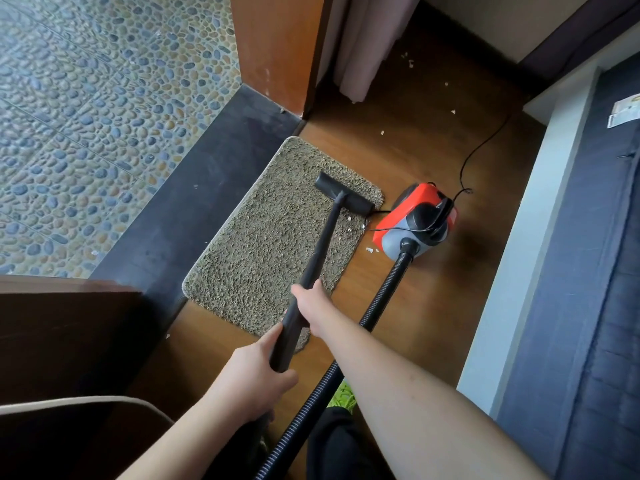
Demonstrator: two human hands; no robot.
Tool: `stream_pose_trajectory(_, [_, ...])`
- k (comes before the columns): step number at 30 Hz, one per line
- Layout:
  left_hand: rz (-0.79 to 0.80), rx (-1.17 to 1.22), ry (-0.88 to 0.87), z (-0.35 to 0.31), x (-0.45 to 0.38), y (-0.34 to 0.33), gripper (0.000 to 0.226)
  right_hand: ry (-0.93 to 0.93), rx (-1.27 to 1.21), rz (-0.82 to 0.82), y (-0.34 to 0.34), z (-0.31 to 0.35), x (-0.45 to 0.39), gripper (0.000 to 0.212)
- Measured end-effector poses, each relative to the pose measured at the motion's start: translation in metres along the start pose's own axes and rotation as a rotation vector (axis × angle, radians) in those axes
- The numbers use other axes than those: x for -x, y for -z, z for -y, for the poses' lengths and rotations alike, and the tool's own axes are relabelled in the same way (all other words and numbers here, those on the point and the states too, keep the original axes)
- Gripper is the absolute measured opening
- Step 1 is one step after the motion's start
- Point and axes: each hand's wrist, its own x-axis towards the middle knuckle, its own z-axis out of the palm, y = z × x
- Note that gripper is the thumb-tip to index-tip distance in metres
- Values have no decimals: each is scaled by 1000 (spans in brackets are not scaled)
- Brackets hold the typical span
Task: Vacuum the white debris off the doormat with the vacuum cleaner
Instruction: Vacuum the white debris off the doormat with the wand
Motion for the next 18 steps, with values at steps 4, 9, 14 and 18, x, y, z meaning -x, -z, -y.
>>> stream_pose_trajectory(4, [-38, -14, 5, 23, 14, 0, 83, 3, 60, 25, -13, -15, 14, 77])
stream_pose_trajectory(9, [-55, 33, 23, 39, 27, -4, 83, 15, 106, 32, -21, -27, 25, 75])
stream_pose_trajectory(14, [-45, 54, 30, 33, 24, -12, 83, 21, 104, -12, -16, -29, 22, 74])
stream_pose_trajectory(18, [-38, 44, 9, 23, 15, -17, 82, 15, 88, -31, -2, -24, 18, 73])
